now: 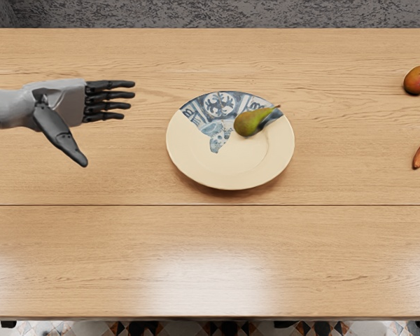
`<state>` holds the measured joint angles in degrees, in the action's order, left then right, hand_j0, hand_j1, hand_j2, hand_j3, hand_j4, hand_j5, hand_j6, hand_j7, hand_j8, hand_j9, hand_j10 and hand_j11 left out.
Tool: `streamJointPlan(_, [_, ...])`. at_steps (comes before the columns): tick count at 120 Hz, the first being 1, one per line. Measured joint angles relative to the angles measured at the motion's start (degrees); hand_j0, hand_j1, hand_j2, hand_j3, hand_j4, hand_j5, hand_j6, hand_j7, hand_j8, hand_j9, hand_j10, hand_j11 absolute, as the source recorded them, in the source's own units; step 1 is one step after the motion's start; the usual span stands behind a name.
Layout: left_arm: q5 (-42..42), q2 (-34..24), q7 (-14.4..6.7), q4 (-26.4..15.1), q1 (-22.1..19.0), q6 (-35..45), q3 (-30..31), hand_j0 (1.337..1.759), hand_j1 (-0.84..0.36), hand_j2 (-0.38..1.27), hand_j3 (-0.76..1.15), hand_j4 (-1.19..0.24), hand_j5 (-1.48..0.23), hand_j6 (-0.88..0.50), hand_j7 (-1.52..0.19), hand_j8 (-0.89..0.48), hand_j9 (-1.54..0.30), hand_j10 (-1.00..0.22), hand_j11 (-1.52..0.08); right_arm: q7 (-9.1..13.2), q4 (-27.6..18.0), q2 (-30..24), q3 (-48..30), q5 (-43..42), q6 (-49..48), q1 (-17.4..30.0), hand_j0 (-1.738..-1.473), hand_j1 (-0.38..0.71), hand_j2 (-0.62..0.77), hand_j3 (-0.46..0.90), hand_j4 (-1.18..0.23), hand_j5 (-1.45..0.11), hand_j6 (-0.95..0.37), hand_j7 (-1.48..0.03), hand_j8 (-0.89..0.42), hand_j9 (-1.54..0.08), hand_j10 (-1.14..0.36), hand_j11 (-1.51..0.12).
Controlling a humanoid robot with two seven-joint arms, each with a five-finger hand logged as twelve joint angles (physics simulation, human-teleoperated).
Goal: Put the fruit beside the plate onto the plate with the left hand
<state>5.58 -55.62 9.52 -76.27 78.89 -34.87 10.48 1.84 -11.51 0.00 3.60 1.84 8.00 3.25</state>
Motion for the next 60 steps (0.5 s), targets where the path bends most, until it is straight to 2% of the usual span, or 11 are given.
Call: streamJointPlan(60, [0.0,0.0,0.0,-0.2,-0.1,-0.1,0.0,1.658,0.35,0.0,0.0,0.0,0.0,0.0,0.0,0.0,0.0,0.0,0.0,0.0,0.0,0.0,0.0,0.0,0.0,0.0,-1.658,-0.31,-0.01,0.0,-0.03,-0.04,-0.03,-0.04,-0.03,-0.04,-0.03,-0.04])
